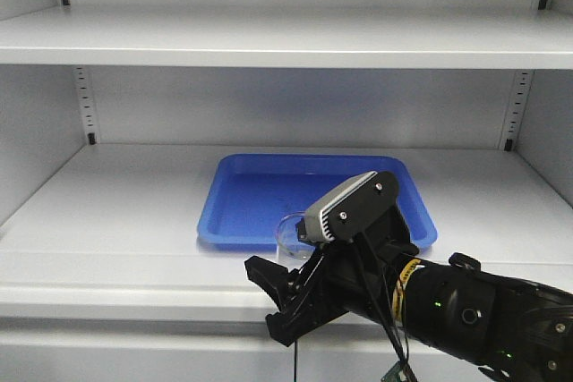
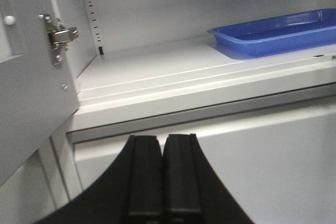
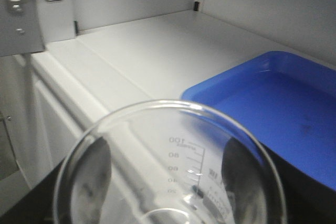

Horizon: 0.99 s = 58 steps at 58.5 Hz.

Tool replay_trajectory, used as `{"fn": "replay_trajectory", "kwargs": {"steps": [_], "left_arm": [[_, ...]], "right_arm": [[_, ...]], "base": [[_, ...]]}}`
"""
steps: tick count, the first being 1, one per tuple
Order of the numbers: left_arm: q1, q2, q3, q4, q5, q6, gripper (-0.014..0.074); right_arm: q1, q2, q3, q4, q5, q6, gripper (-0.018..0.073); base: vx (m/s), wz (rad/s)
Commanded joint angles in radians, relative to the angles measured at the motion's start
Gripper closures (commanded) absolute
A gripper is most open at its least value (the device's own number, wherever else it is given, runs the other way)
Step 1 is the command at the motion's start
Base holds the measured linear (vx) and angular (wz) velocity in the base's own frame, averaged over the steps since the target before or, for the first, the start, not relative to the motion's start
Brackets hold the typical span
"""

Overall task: Pick beaker and place in left cabinet
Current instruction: 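Carry the beaker over the blue tray on the cabinet shelf, then lower the beaker onto the blue tray with the right gripper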

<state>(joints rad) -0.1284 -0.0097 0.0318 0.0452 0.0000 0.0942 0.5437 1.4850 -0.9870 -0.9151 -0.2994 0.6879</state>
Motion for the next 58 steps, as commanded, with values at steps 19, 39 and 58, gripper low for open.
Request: {"fn": "replay_trajectory", "kwargs": {"steps": [19,39,58], "left_arm": [[-0.001,-0.019,0.016,-0.003,-0.075,-0.003,0.0595],[-0.001,-0.019,0.016,-0.003,-0.075,-0.003,0.0595],[-0.001,-0.019,0.016,-0.003,-0.075,-0.003,0.0595]], "right_arm": [[-0.004,-0.038,-0.035,0.017,-0.052,-0.005,0.0565],[-0.004,-0.038,-0.035,0.017,-0.06,-0.005,0.0565],[-0.007,-0.031,-0.064,0.073,0.042,-0.012,0.0565]], "base": [[0.2,-0.11],[0.13,-0.07],[0.05,-0.04]]}}
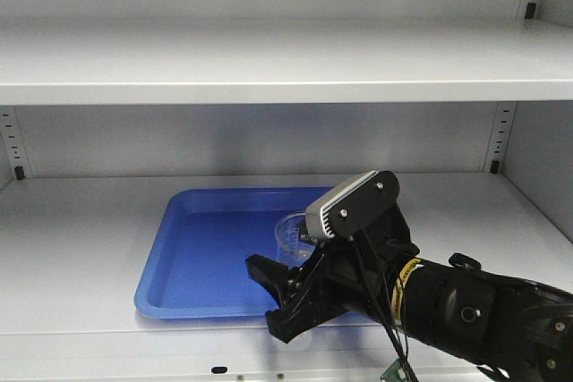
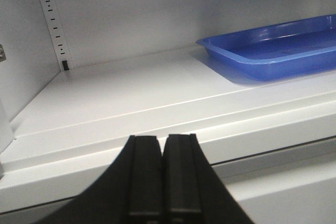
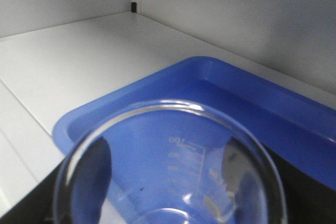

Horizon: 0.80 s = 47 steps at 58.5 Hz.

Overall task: Pick beaker and place in left cabinet
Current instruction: 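Lower the beaker onto the blue tray with the right gripper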

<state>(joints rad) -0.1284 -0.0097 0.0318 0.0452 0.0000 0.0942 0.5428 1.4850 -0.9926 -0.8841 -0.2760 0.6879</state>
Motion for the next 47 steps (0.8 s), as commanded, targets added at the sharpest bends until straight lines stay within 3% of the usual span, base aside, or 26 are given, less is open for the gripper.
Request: {"fn": "replay_trajectory", "kwargs": {"steps": [1,15,33,47], "left_arm": [[-0.001,-0.019,0.016,-0.003,-0.075,-0.003,0.0595],[-0.001,-0.019,0.016,-0.003,-0.075,-0.003,0.0595],[-0.001,-0.019,0.016,-0.003,-0.075,-0.003,0.0595],[-0.001,-0.019,0.016,-0.003,-0.075,-0.003,0.0595]], "right_arm": [[-0.009,-0.026,-0.067,0.042,0.033,-0.014,0.0565],[-0.076,0.112,-0.253,0.043,0.068,0.009,0.0564],[-0.076,0.336,-0.409,0.043,0.071,0.025,0.0558],[-0.075,0.396,-0.436,0.045,0.094,0.026,0.0525]], "base": [[0.02,-0.02],[0.0,0.0],[0.0,0.0],[0.0,0.0]]}}
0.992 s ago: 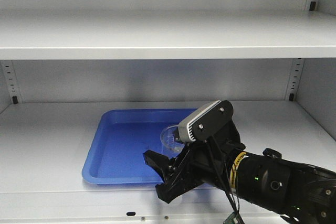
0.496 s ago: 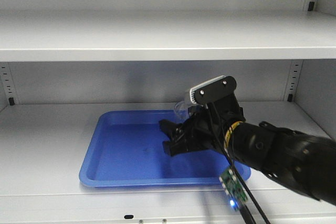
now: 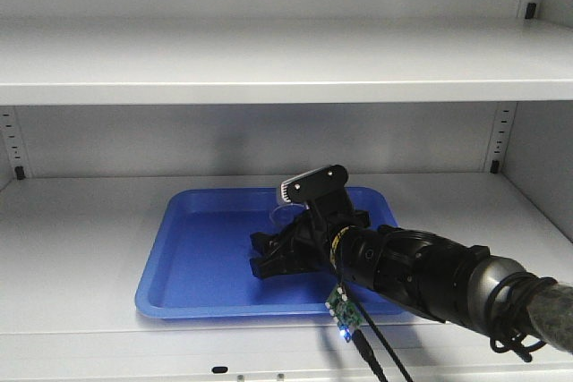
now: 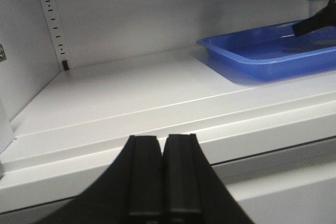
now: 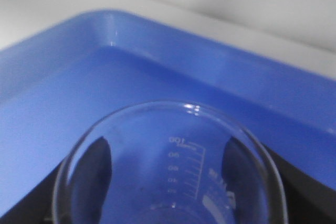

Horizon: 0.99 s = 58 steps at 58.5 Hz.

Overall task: Pick beaker and place in left cabinet
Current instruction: 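Lower the beaker onto the blue tray with the right gripper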

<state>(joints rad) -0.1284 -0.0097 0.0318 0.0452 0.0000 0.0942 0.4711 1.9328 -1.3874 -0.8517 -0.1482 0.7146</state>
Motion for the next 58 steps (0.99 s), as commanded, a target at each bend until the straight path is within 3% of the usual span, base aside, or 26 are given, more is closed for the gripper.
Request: {"fn": "replay_trajectory", "kwargs": {"steps": [1,15,31,40,44,58], "left_arm": [[-0.001,-0.019,0.016,-0.003,-0.075,-0.003,0.0595],[-0.001,-0.019,0.016,-0.003,-0.075,-0.003,0.0595],[-0.001,-0.019,0.016,-0.003,-0.075,-0.003,0.0595],[-0.001,-0.019,0.016,-0.003,-0.075,-0.003,0.0595],[-0.001,-0.019,0.016,-0.003,-0.075,-0.003,0.0595],[-0.001,-0.019,0.016,-0.003,-0.075,-0.003,0.0595]], "right_arm": [[-0.003,-0.05,-0.041,0.012,-0.028,-0.001,0.0521],[-0.003,-0.04,-0.041,0.012,-0.025,-0.001,0.04],[-0.003,-0.047,-0.041,0.012,-0.031,0.007,0.0022],[-0.003,-0.061,-0.041,0.012,-0.044,0.009,-0.0141],[-0.003,-0.072,-0.041,0.012,-0.046,0.009,-0.017],[-0.003,-0.133,-0.041,0.011,-0.046,0.009,-0.0147]], "base": [[0.0,0.0],[0.0,0.0],[0.0,0.0],[0.0,0.0],[0.0,0.0],[0.0,0.0]]}}
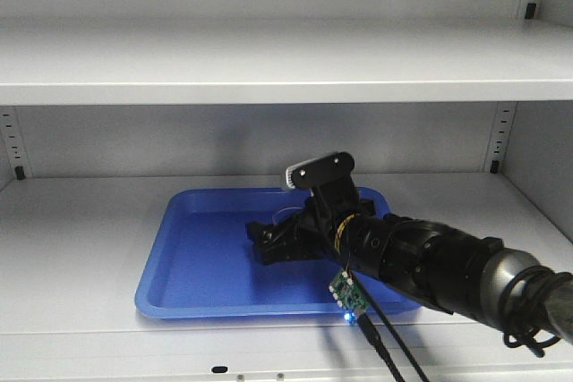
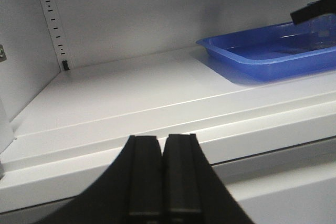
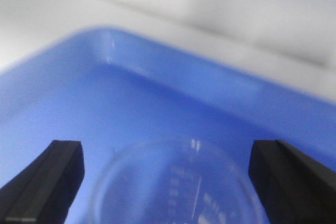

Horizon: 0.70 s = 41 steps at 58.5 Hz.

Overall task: Pick beaker and place in left cabinet
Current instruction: 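Lower the beaker onto the blue tray with the right gripper, then open the right gripper to release the beaker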

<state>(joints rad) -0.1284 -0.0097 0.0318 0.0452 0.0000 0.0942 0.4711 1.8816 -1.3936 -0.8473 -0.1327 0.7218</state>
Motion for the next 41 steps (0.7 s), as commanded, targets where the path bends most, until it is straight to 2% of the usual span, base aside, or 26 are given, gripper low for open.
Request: {"fn": "replay_trajectory", "kwargs": {"steps": [1,18,41], "left_arm": [[-0.001,-0.019,0.016,-0.003,-0.075,-0.003,0.0595],[-0.001,-0.019,0.016,-0.003,-0.075,-0.003,0.0595],[-0.001,-0.019,0.016,-0.003,-0.075,-0.003,0.0595]], "right_arm": [[-0.003,-0.088,-0.035,0.007,-0.061,0.001,-0.0141],[-0.001,-0.198,-0.011,0.001,-0.058,0.003,-0.0006],[-0.001,-0.548,0.355,-0.021,-0.058,0.002,0.0235]], "base": [[0.0,0.0],[0.0,0.0],[0.0,0.0]]}}
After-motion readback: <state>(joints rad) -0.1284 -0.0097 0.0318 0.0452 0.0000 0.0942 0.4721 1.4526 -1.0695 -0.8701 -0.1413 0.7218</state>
